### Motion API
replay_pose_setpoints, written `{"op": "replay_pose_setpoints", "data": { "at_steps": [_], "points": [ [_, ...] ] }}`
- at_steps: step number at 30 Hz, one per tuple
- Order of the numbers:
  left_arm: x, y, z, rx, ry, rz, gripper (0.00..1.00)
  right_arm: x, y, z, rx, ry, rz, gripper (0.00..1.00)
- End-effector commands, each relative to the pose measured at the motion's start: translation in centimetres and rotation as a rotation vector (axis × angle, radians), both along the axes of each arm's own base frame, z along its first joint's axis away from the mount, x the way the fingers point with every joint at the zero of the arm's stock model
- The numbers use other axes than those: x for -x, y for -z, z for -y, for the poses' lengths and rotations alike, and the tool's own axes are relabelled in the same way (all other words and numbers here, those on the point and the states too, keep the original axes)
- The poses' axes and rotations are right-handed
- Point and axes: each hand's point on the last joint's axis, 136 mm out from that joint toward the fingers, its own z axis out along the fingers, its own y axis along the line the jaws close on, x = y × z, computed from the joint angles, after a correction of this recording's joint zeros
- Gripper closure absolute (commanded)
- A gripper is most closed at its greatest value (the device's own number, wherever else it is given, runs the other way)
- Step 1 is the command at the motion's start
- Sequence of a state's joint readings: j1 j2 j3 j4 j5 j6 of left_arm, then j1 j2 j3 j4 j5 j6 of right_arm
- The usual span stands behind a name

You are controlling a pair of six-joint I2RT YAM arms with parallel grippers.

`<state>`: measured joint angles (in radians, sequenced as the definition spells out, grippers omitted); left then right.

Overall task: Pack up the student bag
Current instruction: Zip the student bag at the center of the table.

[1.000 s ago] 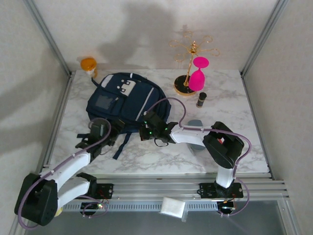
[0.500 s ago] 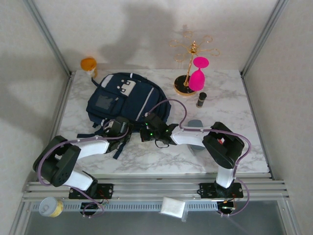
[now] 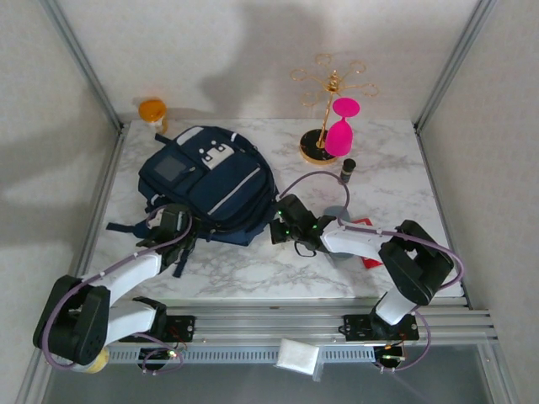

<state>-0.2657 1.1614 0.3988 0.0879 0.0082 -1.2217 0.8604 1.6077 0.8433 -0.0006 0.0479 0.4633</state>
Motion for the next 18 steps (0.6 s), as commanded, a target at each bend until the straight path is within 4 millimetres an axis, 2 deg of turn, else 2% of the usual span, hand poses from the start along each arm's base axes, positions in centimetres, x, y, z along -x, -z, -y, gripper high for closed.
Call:
{"op": "replay_pose_setpoints", "data": {
  "at_steps": [1,4,5,6,8,12,14,18],
  "points": [
    [-0.3,-1.4,0.5,-0.025,0.077,0.054,1.0,1.4,-2.9,-4.0,-0.045,-0.142,0.056,1.0],
    [-1.0,-3.3,2.1,0.008,0.122,0.113,1.0,2.9,-3.9,-7.6,-0.064,-0.156,0.009,1.0],
    [-1.0,-3.6,2.5,0.006,0.133,0.117,1.0,3.4,-4.2,-8.5,-0.074,-0.163,0.003,0.97],
    [-1.1,-3.9,2.8,0.005,0.143,0.118,1.0,3.6,-4.4,-9.2,-0.077,-0.153,0.007,0.86],
    [-1.1,-4.4,3.5,0.024,0.157,0.136,1.0,3.5,-4.2,-10.1,-0.081,-0.134,-0.016,0.76],
    [-0.9,-4.9,5.2,0.063,0.183,0.162,1.0,4.1,-3.4,-12.4,-0.075,-0.134,-0.065,0.66],
    [-1.0,-5.0,5.6,0.068,0.191,0.16,1.0,4.3,-3.1,-13.0,-0.057,-0.121,-0.072,0.61],
    [-1.0,-5.6,6.8,0.108,0.204,0.19,1.0,3.5,-1.6,-12.6,0.017,-0.033,-0.113,0.55]
  ]
}}
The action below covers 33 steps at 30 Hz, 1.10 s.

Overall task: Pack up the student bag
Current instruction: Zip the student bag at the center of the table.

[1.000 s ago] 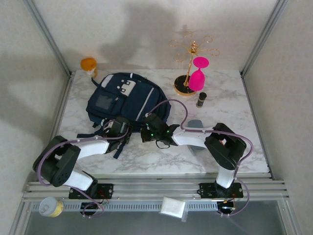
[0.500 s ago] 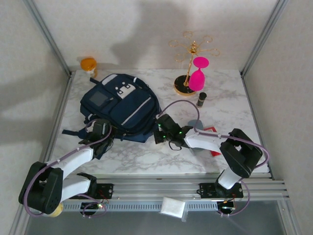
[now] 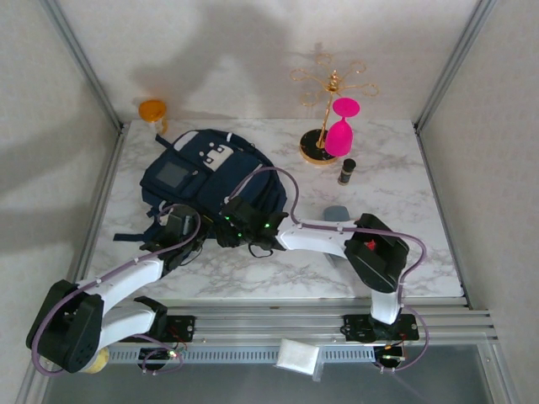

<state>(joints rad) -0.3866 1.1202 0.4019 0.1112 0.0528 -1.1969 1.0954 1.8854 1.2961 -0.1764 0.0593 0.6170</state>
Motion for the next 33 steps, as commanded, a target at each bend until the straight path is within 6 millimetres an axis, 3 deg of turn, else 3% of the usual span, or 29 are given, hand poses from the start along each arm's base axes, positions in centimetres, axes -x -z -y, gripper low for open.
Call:
{"op": "replay_pose_setpoints", "data": {
  "at_steps": [1,5,9,17,23,28,33],
  "points": [
    [-1.5,-3.9,2.6,0.092,0.043,0.124,1.0,-0.4,1.2,0.8,0.083,0.088,-0.036,0.55],
    [-1.1,-3.9,4.1,0.12,0.073,0.127,1.0,-1.4,1.8,1.3,0.128,0.145,-0.033,0.55],
    [-0.8,-3.9,5.1,0.15,0.093,0.126,1.0,-2.2,2.0,3.2,0.171,0.219,-0.028,0.56],
    [-0.7,-4.1,5.2,0.161,0.088,0.134,1.0,-1.3,2.8,5.3,0.265,0.156,-0.004,0.61],
    [-0.5,-3.4,4.8,0.149,0.075,0.12,1.0,-1.2,1.5,7.9,0.351,0.201,0.058,0.63],
    [-0.7,-3.4,4.9,0.147,0.075,0.12,1.0,-1.3,0.7,7.5,0.335,0.176,0.076,0.75],
    [-0.6,-3.3,4.8,0.139,0.076,0.113,1.0,-0.6,0.6,6.9,0.353,0.112,0.078,0.72]
  ]
}}
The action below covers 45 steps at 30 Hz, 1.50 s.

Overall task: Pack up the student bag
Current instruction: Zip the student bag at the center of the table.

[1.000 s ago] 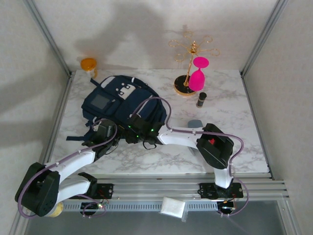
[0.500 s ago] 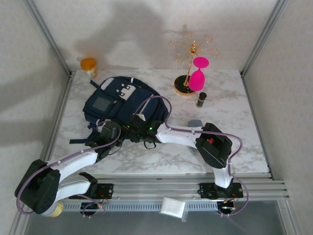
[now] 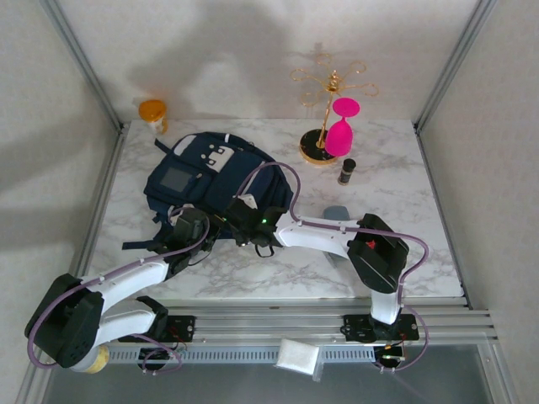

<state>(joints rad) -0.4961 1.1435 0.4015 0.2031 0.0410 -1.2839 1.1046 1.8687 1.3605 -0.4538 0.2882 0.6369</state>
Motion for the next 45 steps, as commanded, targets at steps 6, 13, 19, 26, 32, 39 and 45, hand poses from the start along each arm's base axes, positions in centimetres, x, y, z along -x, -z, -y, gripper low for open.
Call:
{"op": "replay_pose_setpoints", "data": {
  "at_steps": [6,13,19,26,32,39,45],
  "points": [
    [-0.8,-2.4,1.3,0.063,0.029,0.077,1.0,0.4,2.0,1.5,0.137,-0.095,-0.017,0.71],
    [-0.7,-2.5,1.2,0.061,0.024,0.078,1.0,-0.9,1.9,1.3,0.163,-0.109,0.034,0.83],
    [-0.7,-1.9,0.2,0.024,0.007,0.061,1.0,-1.1,0.2,1.9,0.15,-0.128,0.046,0.96],
    [-0.6,0.2,-4.7,-0.096,-0.084,-0.012,1.0,-0.1,0.7,4.3,0.087,-0.14,-0.061,1.0],
    [-0.4,0.9,-10.7,-0.23,-0.184,-0.048,1.0,0.6,0.8,6.9,0.049,-0.115,-0.107,1.0],
    [-0.2,-0.6,-9.2,-0.218,-0.099,-0.037,0.83,1.6,-0.5,2.5,-0.11,-0.214,-0.134,1.0],
    [3.1,-1.5,-4.3,0.027,-0.117,-0.027,0.21,2.2,-0.6,0.4,-0.215,-0.267,-0.16,1.0]
  ]
}}
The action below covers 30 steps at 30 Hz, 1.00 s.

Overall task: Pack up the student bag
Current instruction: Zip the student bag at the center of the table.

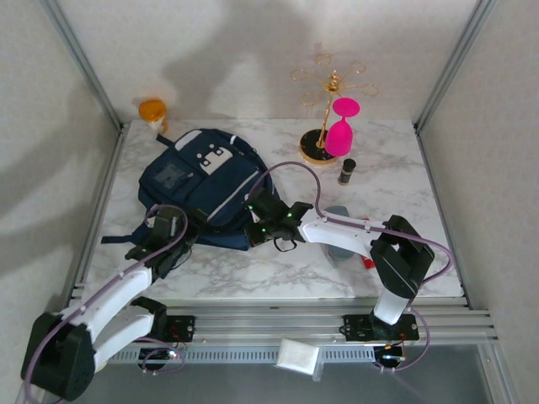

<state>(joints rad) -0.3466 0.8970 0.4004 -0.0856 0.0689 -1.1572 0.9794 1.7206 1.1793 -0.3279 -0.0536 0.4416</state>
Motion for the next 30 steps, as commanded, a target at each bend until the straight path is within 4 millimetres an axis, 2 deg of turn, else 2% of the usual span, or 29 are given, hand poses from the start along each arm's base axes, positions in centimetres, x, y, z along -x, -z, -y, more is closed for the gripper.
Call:
{"op": "replay_pose_setpoints", "data": {
  "at_steps": [1,4,8,11,12,15,18,21,25,28,30],
  "points": [
    [1.7,0.4,2.2,0.189,-0.074,-0.012,0.2,1.1,0.3,-1.3,-0.061,-0.046,-0.044,1.0],
    [2.5,0.9,4.9,0.268,-0.084,-0.026,0.19,1.2,0.3,-1.1,-0.068,-0.049,-0.033,1.0],
    [1.2,0.8,8.7,0.301,-0.042,-0.046,0.13,1.4,0.7,-0.9,-0.064,-0.057,-0.033,1.0],
    [0.0,1.5,9.5,0.261,-0.062,-0.069,0.16,1.5,1.1,-0.7,-0.064,-0.054,-0.036,1.0],
    [-0.2,2.1,9.3,0.255,-0.086,-0.085,0.18,1.5,1.1,-0.6,-0.065,-0.047,-0.033,1.0],
    [-0.4,3.4,8.0,0.24,-0.169,-0.087,0.34,1.4,1.4,-0.1,-0.053,-0.032,-0.022,1.0],
    [-1.0,3.6,7.2,0.158,-0.183,-0.071,0.5,1.1,1.7,0.5,-0.02,-0.018,-0.011,1.0],
    [-1.0,4.0,6.2,0.096,-0.188,-0.092,0.73,0.2,1.9,1.7,0.036,0.019,0.032,1.0],
    [-0.3,3.7,3.4,-0.002,-0.219,-0.077,0.99,-1.6,1.8,3.7,0.109,0.081,0.087,1.0],
    [0.7,3.2,0.7,-0.119,-0.228,-0.09,1.0,-3.4,1.9,5.9,0.178,0.135,0.134,1.0],
    [1.3,3.0,-0.4,-0.15,-0.202,-0.092,1.0,-4.4,2.2,7.4,0.201,0.169,0.135,1.0]
  ]
}}
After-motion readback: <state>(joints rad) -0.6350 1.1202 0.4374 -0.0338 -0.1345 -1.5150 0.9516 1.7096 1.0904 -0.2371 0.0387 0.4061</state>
